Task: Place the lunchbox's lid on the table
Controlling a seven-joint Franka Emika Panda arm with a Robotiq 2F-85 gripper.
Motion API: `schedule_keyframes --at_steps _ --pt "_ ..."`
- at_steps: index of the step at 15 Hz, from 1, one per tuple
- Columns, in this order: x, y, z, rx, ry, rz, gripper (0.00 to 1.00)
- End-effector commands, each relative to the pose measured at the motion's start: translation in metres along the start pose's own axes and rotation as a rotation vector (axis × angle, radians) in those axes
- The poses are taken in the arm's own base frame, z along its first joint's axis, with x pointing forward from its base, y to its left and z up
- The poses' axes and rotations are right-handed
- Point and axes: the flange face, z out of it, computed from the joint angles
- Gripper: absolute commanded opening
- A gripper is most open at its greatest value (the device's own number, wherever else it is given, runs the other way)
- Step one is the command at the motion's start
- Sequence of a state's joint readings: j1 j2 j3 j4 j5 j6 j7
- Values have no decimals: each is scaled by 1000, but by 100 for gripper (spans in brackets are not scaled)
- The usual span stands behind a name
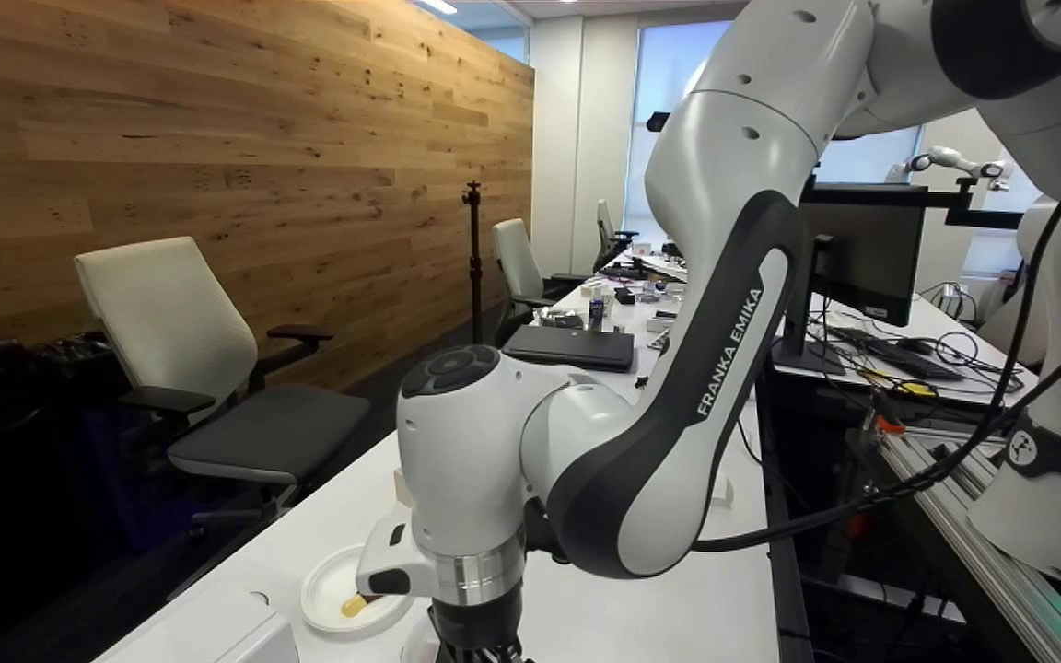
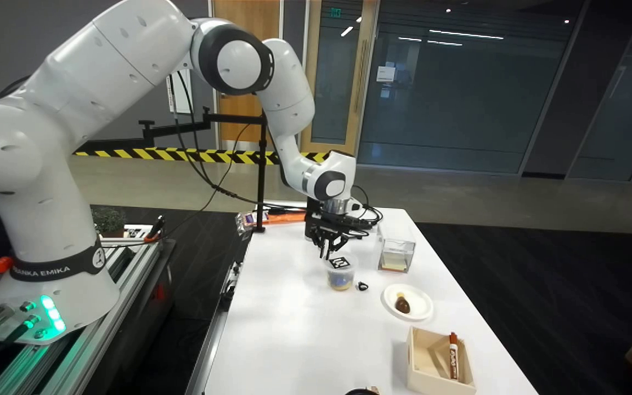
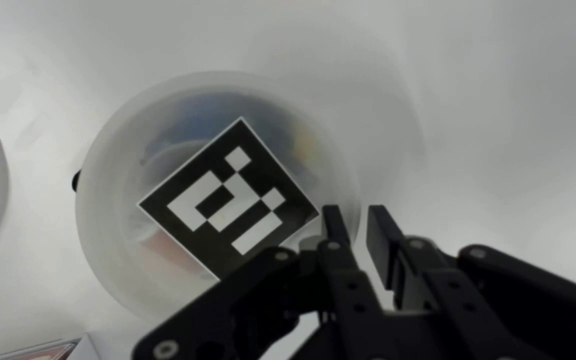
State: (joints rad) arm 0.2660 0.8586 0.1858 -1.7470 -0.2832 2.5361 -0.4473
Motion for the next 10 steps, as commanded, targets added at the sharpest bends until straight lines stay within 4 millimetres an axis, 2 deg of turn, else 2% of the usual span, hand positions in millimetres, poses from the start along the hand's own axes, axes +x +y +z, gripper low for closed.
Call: schedule_keyframes --at_steps 1,7,10 --pt "7 -7 3 -13 12 -16 0" --pt "10 -7 -1 -16 30 -19 1" --pt "5 4 -17 -22 61 -7 1"
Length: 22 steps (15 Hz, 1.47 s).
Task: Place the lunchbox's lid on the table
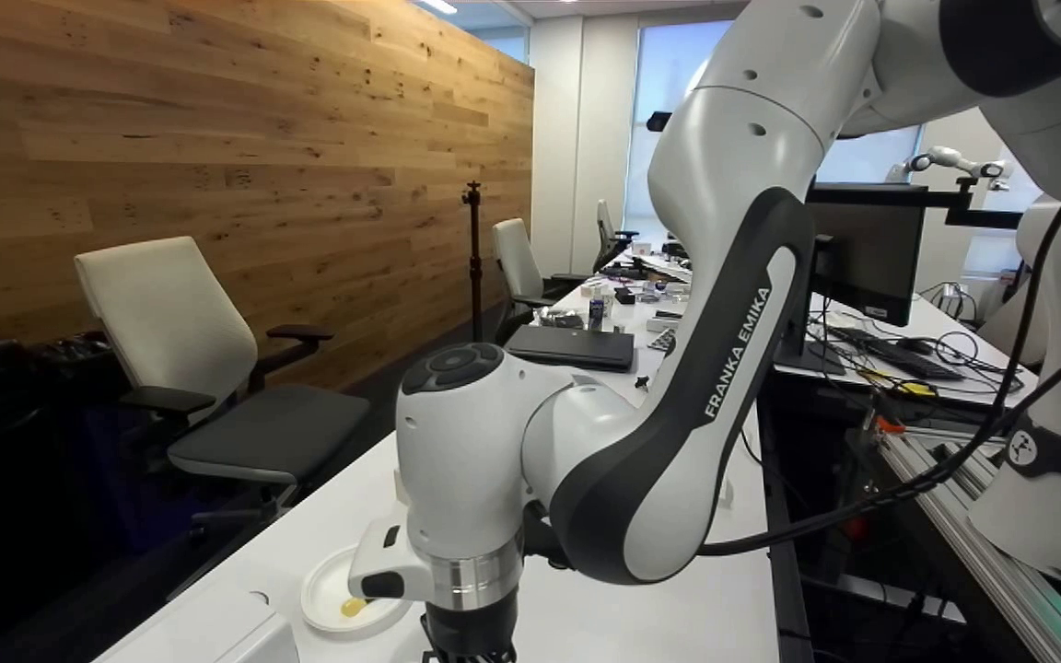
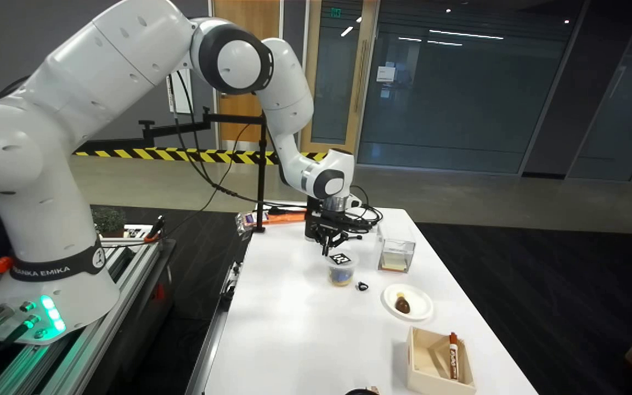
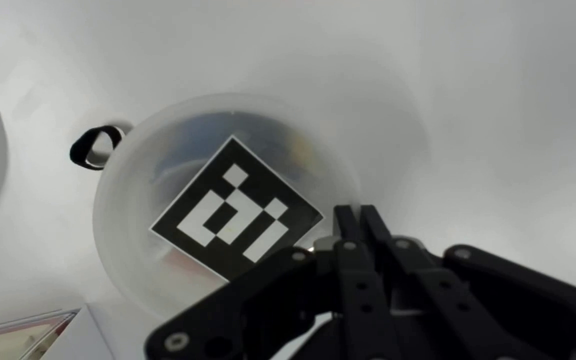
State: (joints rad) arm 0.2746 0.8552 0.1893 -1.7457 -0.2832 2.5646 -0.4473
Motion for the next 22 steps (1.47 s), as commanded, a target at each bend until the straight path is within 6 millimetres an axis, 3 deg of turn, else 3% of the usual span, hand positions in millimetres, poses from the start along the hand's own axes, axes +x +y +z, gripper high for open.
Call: schedule_keyframes --at_steps 1,5,7,18,22 --pt "-5 12 -15 -13 36 9 1" --pt "-14 28 -29 -28 57 30 1" --pt "-13 28 -23 -8 37 23 1" --pt "-8 47 -99 -144 202 35 1" --pt "-15 52 -84 -117 159 77 1"
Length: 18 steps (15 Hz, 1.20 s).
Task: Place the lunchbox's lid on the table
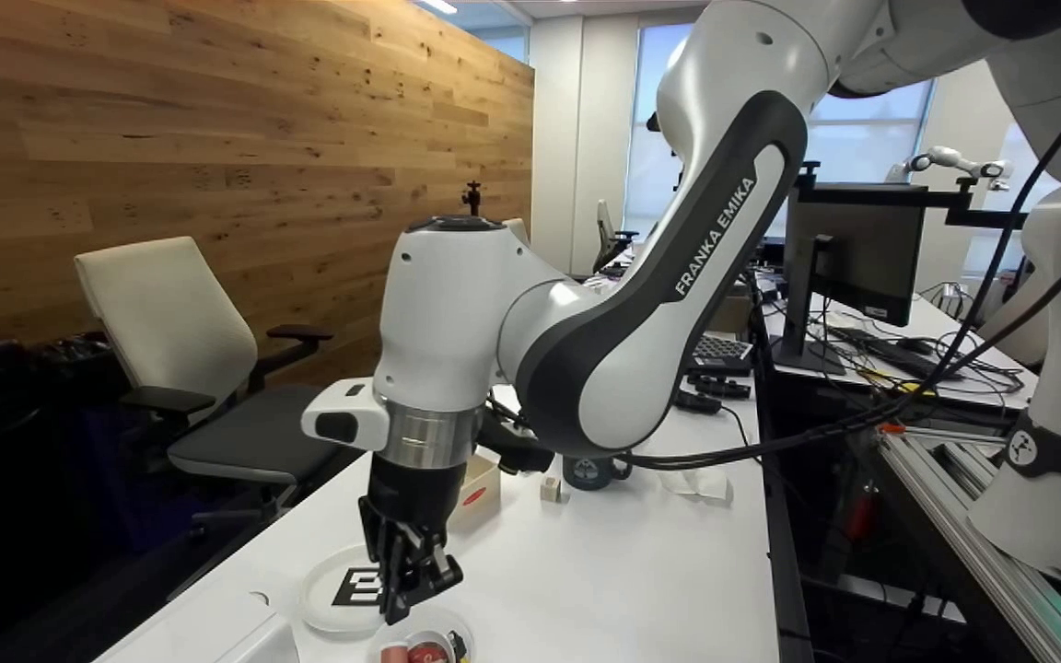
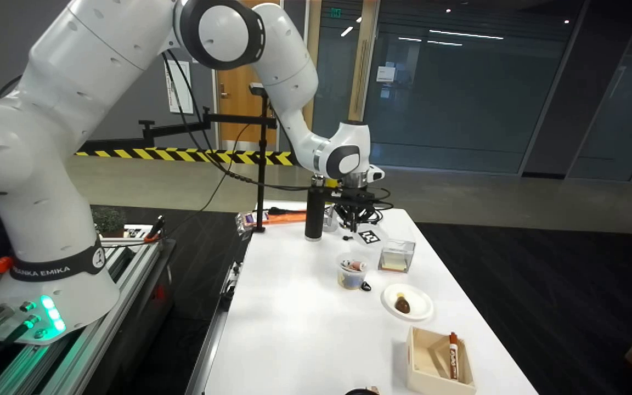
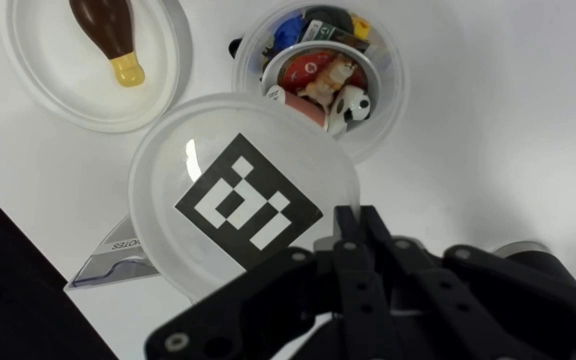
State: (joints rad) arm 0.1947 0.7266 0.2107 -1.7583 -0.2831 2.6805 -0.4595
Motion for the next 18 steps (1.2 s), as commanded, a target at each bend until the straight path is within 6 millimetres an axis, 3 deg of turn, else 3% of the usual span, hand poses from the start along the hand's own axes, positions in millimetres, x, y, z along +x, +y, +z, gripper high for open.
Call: schedule_keyframes --at_steps 1,3,8,12,14,18 --pt "-20 0 10 17 -47 39 1" --pt "-38 7 22 24 -82 83 1" --pt "-96 41 26 -15 -152 246 1" --pt "-131 49 41 -3 -197 348 1" --pt "-139 45 55 16 -183 354 1" --pt "-133 33 79 37 -110 340 1"
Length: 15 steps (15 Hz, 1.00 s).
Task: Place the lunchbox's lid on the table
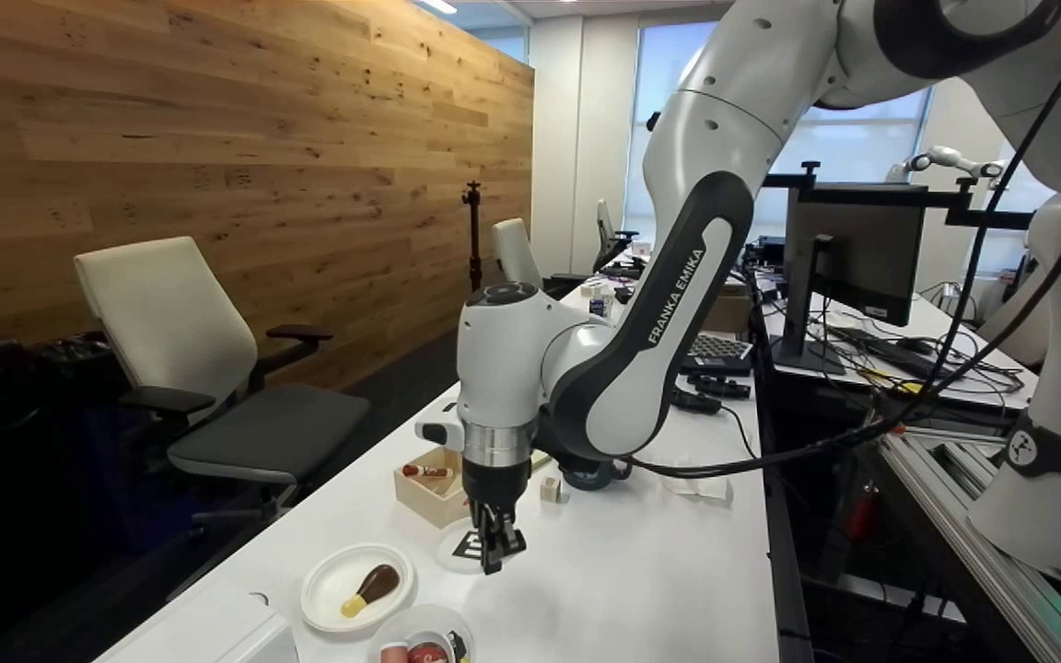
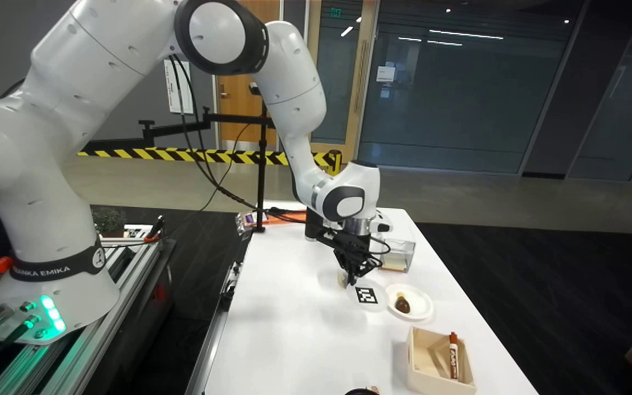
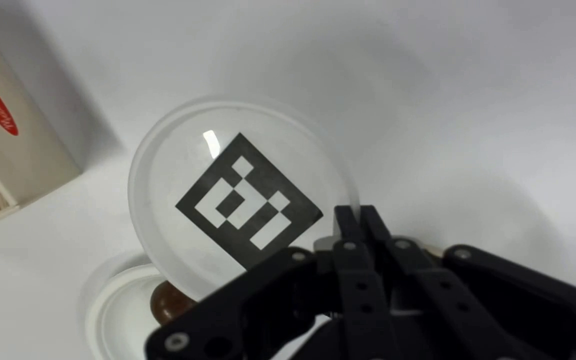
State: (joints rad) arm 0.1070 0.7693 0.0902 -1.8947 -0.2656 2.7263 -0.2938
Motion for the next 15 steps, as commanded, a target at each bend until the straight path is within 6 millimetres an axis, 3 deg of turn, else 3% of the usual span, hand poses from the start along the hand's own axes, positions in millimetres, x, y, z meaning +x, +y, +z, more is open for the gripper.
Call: schedule_keyframes --at_steps 1,7,8,10,12,15 --pt "4 -14 21 32 62 1 1" --pt "-9 -13 67 47 48 6 1" --pt "-11 -14 70 58 29 9 23" --pt "-12 -11 68 57 28 23 39" --pt "-10 -7 41 36 41 28 52" --pt "-11 -12 -20 11 60 35 73"
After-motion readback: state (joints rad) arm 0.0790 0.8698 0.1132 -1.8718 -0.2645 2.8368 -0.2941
